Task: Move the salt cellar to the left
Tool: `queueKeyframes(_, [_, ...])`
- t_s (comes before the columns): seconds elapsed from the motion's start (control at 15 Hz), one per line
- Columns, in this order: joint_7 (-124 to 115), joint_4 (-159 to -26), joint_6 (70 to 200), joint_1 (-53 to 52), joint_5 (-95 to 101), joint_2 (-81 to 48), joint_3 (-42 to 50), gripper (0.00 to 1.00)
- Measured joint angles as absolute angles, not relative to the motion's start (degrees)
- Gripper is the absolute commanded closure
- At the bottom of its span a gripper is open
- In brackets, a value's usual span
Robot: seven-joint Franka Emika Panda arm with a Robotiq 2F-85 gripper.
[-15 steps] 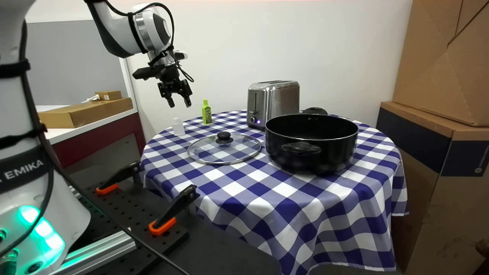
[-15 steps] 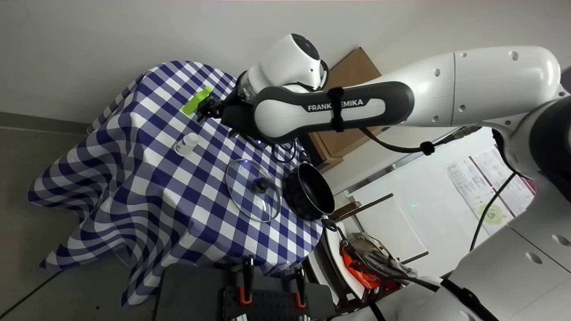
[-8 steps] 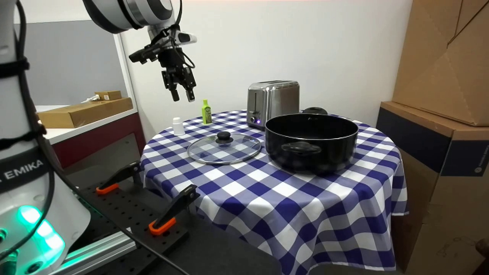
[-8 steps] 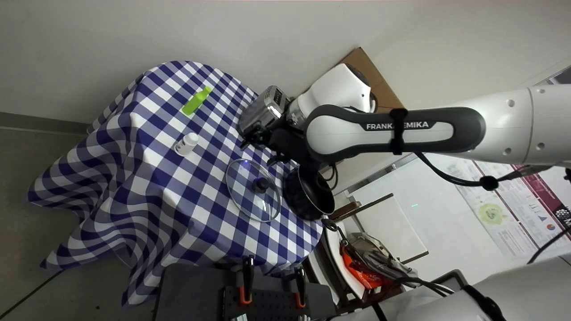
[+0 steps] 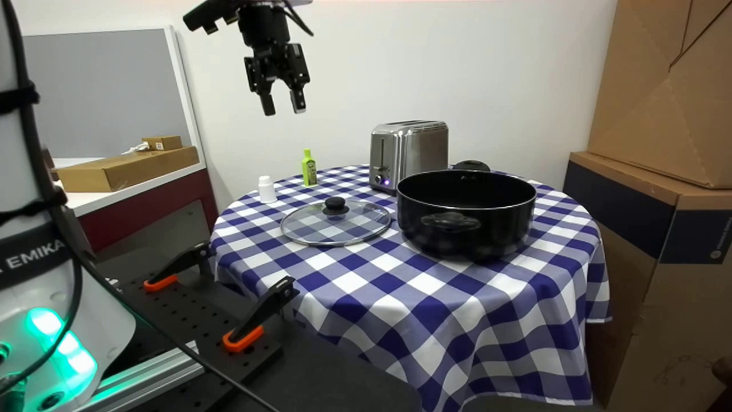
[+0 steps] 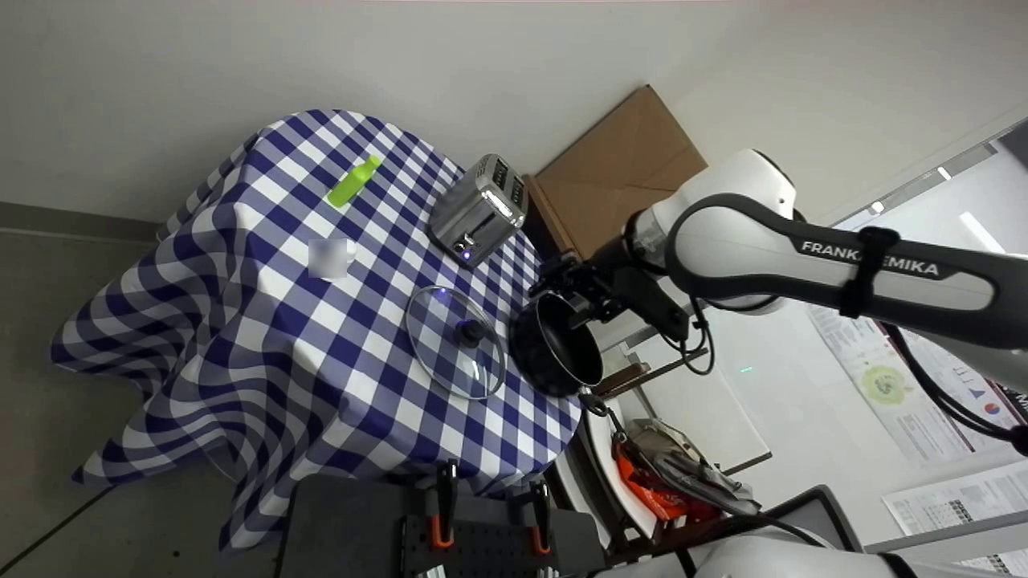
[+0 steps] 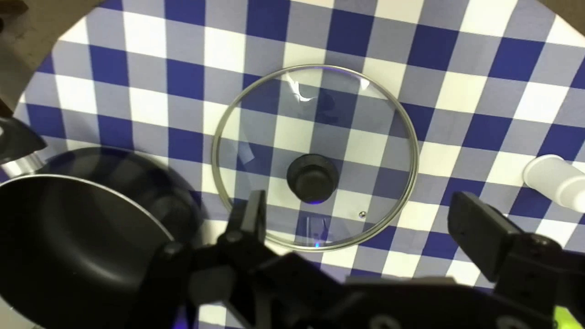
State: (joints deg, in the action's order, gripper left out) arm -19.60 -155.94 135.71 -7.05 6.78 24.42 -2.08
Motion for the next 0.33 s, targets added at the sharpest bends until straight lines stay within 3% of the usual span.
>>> queueKeyframes(0.33, [-5.22, -155.59, 129.96, -3.30, 6.38, 32.32, 2.16, 0.00])
